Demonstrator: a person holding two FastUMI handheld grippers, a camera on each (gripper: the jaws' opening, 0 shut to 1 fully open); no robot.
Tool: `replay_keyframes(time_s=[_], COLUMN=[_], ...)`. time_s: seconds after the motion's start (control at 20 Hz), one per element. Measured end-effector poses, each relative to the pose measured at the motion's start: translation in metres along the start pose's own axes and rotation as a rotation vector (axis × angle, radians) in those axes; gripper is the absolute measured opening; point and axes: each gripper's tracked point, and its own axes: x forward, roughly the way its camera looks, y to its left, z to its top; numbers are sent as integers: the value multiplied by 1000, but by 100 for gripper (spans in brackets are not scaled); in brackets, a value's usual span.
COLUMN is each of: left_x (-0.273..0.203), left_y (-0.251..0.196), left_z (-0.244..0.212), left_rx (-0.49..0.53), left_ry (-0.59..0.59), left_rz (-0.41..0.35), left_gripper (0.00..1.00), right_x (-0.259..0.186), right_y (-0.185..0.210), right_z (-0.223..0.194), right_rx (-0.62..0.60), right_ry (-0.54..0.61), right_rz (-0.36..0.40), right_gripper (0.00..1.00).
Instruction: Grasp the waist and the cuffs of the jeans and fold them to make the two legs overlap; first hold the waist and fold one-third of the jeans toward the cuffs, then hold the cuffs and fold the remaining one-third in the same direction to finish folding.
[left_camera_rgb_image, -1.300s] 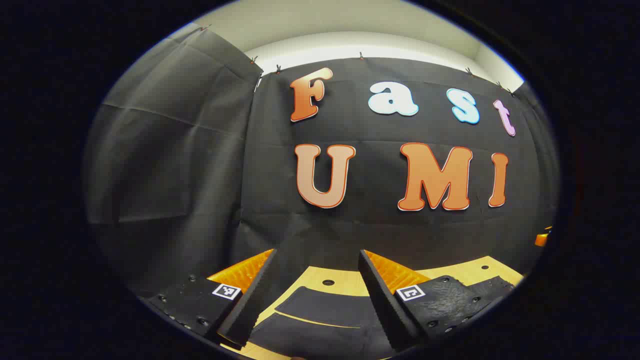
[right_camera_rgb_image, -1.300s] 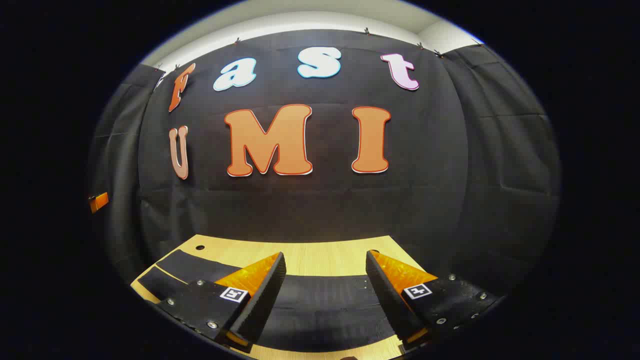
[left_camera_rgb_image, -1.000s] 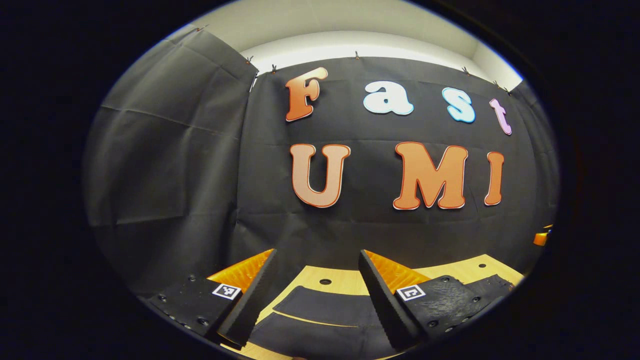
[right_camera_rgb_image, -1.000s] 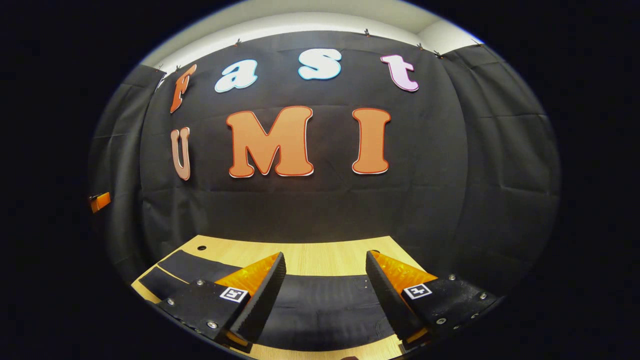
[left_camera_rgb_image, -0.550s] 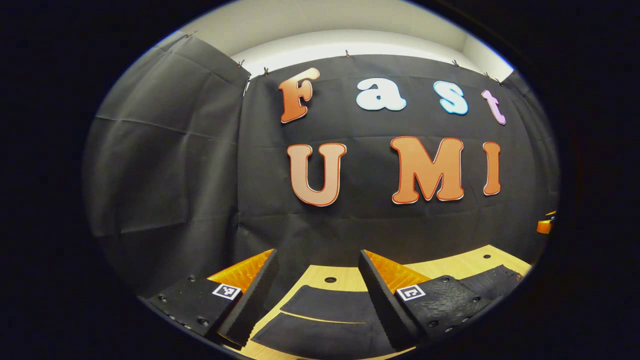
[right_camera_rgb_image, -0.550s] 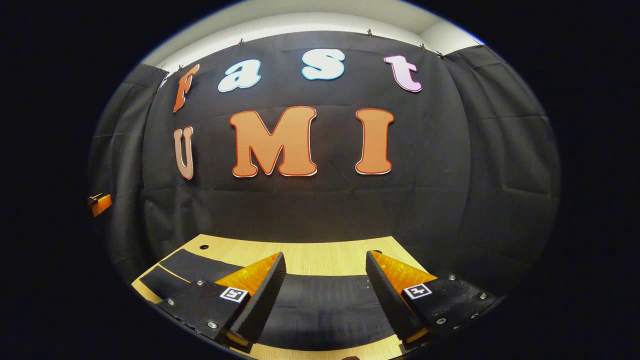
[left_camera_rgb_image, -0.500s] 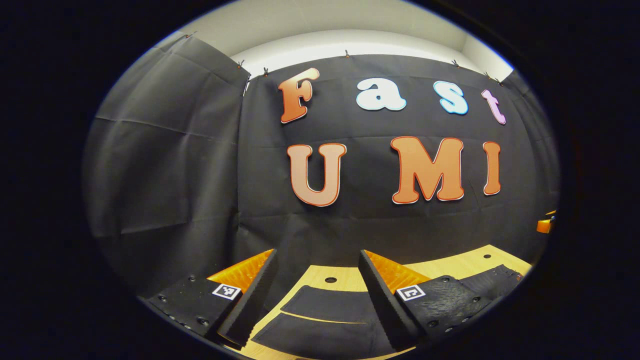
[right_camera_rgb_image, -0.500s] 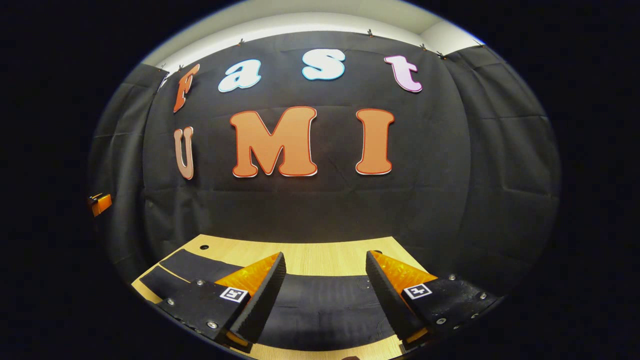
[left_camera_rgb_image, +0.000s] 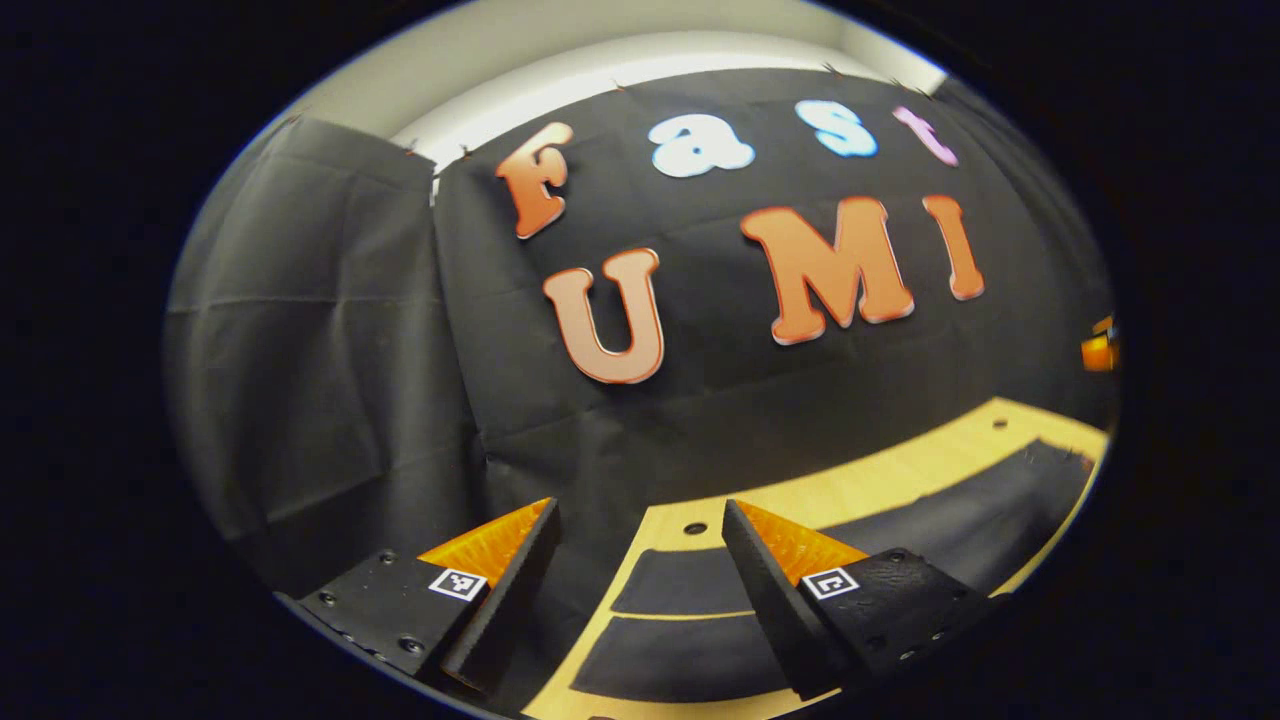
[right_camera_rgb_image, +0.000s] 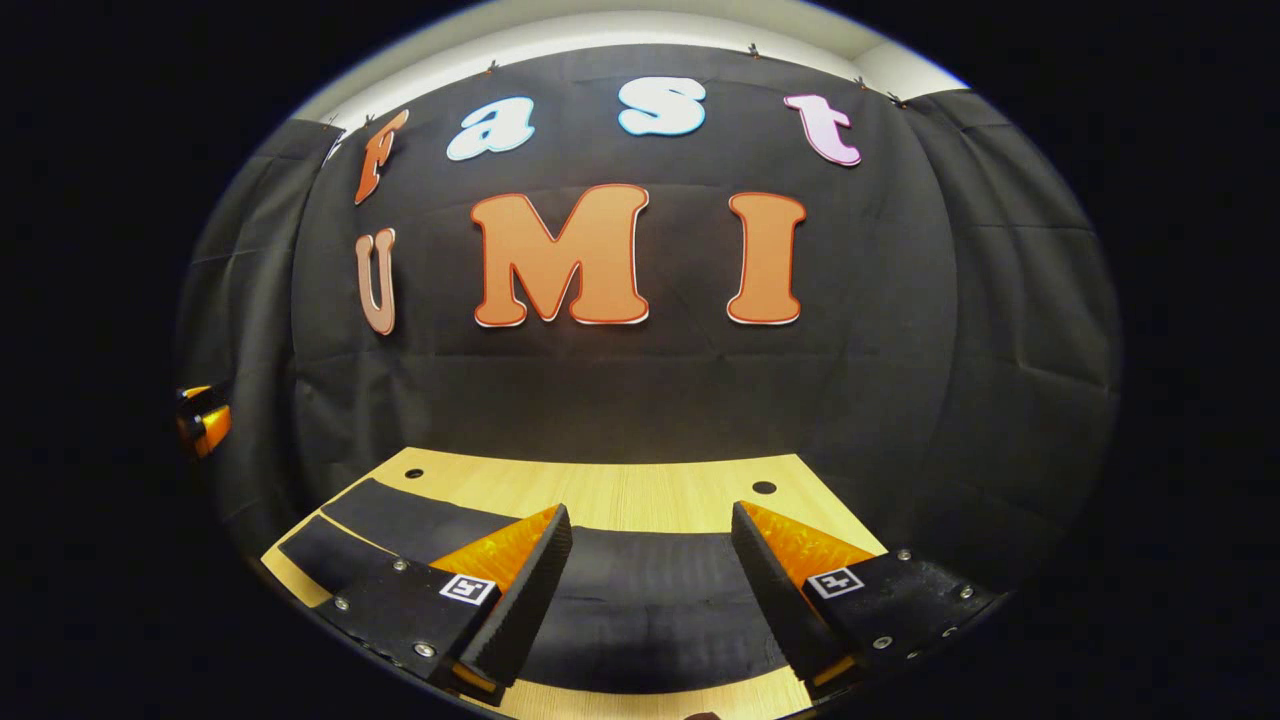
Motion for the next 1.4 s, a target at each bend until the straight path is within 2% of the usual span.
replay_keyframes(time_s=[0.1,0.35,0.45,0.55,0.7,1.0,1.15,1.4], left_x=[4,8,11,7,-3,2,7,31], left_y=[-15,-41,-56,-73,-91,-102,-105,-107], left_z=[-37,-164,-201,-236,-270,-298,-313,-317], left_rx=[148,565,741,856,964,1094,1145,1207], left_ry=[42,234,278,292,323,365,385,367], left_rz=[-36,-174,-248,-360,-471,-600,-653,-670], left_gripper=[100,98,99,99,99,99,99,97], right_x=[6,20,22,23,25,24,26,34], right_y=[6,15,12,8,4,-14,-20,-17], right_z=[-7,-34,-38,-45,-52,-63,-66,-67], right_rx=[7,-1,-19,-16,-15,-19,-10,32], right_ry=[23,94,102,116,138,171,181,207], right_rz=[12,24,9,1,-11,-43,-54,-51], right_gripper=[98,98,97,98,97,97,100,98])
